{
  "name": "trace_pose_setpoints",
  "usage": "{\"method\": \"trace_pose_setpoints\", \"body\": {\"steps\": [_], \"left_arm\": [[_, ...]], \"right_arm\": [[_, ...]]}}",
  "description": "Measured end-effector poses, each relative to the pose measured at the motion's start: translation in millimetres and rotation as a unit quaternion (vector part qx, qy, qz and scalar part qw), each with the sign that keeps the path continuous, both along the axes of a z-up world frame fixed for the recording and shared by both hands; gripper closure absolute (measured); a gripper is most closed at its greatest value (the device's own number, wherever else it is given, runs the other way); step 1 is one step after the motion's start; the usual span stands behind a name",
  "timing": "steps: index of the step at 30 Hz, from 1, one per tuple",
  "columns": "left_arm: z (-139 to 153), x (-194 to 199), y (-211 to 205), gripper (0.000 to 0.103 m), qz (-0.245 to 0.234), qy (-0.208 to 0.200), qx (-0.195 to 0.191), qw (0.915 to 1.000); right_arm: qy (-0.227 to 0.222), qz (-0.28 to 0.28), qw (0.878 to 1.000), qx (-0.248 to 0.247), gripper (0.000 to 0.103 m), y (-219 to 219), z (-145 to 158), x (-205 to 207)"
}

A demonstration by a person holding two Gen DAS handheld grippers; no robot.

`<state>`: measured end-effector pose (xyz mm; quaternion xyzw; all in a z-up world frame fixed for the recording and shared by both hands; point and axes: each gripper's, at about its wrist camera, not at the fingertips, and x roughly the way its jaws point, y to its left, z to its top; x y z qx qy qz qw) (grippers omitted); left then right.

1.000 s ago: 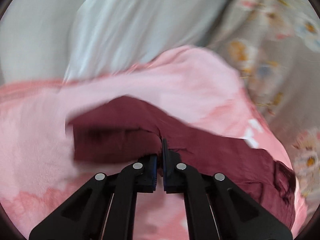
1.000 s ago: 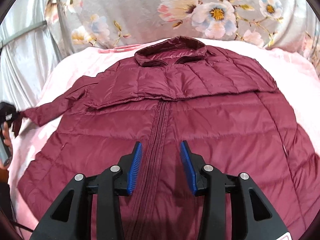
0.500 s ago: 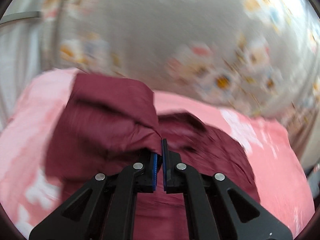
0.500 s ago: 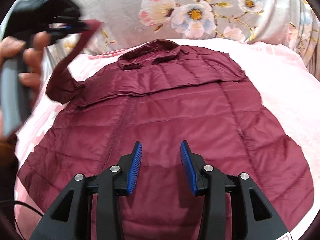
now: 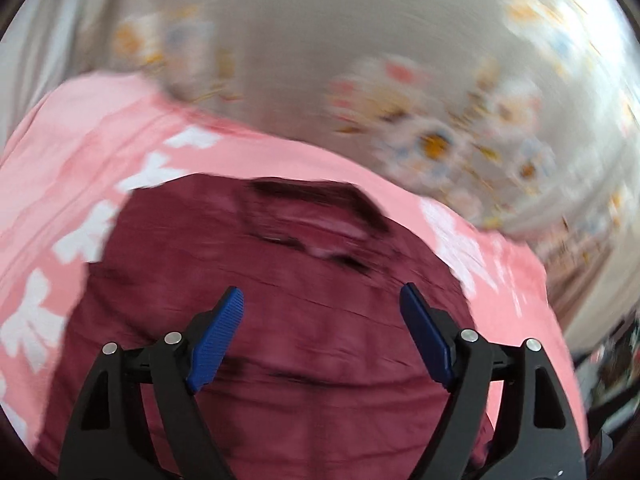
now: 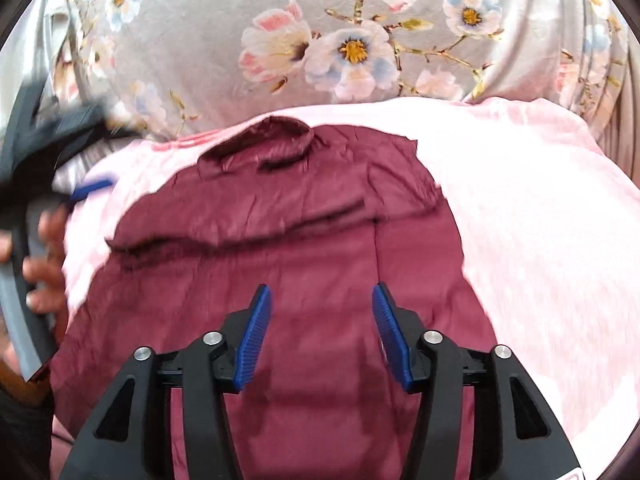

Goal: Fold large clothes

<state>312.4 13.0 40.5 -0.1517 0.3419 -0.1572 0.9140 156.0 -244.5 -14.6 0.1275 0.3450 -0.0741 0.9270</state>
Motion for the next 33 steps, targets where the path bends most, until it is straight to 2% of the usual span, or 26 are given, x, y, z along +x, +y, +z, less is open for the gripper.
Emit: {"method": "trace_pose_setpoints", "body": {"steps": [2, 3, 7, 9, 14, 16, 17, 18, 19, 20, 21, 22, 23, 25, 26, 27, 30, 33], "left_arm": [[-7, 19, 37, 0.025, 0.039, 0.028, -0.023, 0.9986], [-14, 30, 62, 0.025, 0.068, 0.049, -0.039, 0.9958], [-45, 54, 125, 0.027, 0.122, 0.104, -0.091, 0.983], [-60, 62, 143, 0.028, 0.141, 0.126, -0.106, 0.9762], [-86, 73, 159, 0.031, 0.149, 0.158, -0.127, 0.9678], [-92, 78, 155, 0.034, 0.146, 0.17, -0.134, 0.9655], [-95, 79, 154, 0.039, 0.143, 0.175, -0.136, 0.9647], [-98, 81, 152, 0.041, 0.142, 0.181, -0.135, 0.9638], [-100, 82, 150, 0.047, 0.145, 0.184, -0.128, 0.9636], [-101, 82, 149, 0.058, 0.149, 0.185, -0.123, 0.9637], [-100, 81, 148, 0.067, 0.16, 0.185, -0.11, 0.9633], [-98, 79, 149, 0.081, 0.173, 0.181, -0.1, 0.963], [-96, 78, 151, 0.087, 0.185, 0.174, -0.092, 0.9628], [-90, 74, 153, 0.092, 0.206, 0.155, -0.072, 0.9636], [-90, 75, 152, 0.096, 0.203, 0.153, -0.063, 0.9652], [-93, 77, 148, 0.097, 0.194, 0.154, -0.05, 0.9674], [-101, 77, 141, 0.1, 0.192, 0.154, -0.023, 0.9691], [-113, 74, 139, 0.103, 0.198, 0.153, 0.006, 0.9682]], "right_arm": [[0.0, 0.007, 1.0, 0.017, 0.049, -8, 7, 24], [-0.001, 0.009, 1.0, 0.02, 0.049, -12, 8, 35], [0.013, 0.0, 1.0, 0.015, 0.049, -21, 1, 79], [0.025, -0.014, 0.999, 0.026, 0.049, -30, -9, 98], [0.047, -0.056, 0.996, 0.056, 0.049, -52, -36, 128], [0.058, -0.053, 0.995, 0.058, 0.058, -53, -43, 138], [0.058, -0.047, 0.995, 0.058, 0.08, -53, -44, 141], [0.056, -0.041, 0.996, 0.051, 0.097, -50, -40, 143], [0.04, -0.034, 0.998, 0.043, 0.098, -49, -31, 144], [0.02, -0.032, 0.999, 0.037, 0.098, -48, -21, 142], [-0.018, -0.031, 0.999, 0.018, 0.099, -46, 0, 137], [-0.042, -0.03, 0.999, 0.002, 0.099, -45, 15, 134], [-0.069, -0.034, 0.997, -0.015, 0.099, -44, 30, 129], [-0.091, -0.038, 0.995, -0.026, 0.099, -46, 44, 125], [-0.084, -0.037, 0.995, -0.031, 0.099, -47, 43, 128], [-0.055, -0.031, 0.997, -0.035, 0.099, -48, 32, 135], [0.017, -0.032, 0.999, -0.027, 0.099, -55, -12, 149], [0.049, -0.051, 0.997, -0.004, 0.099, -66, -43, 151]]}}
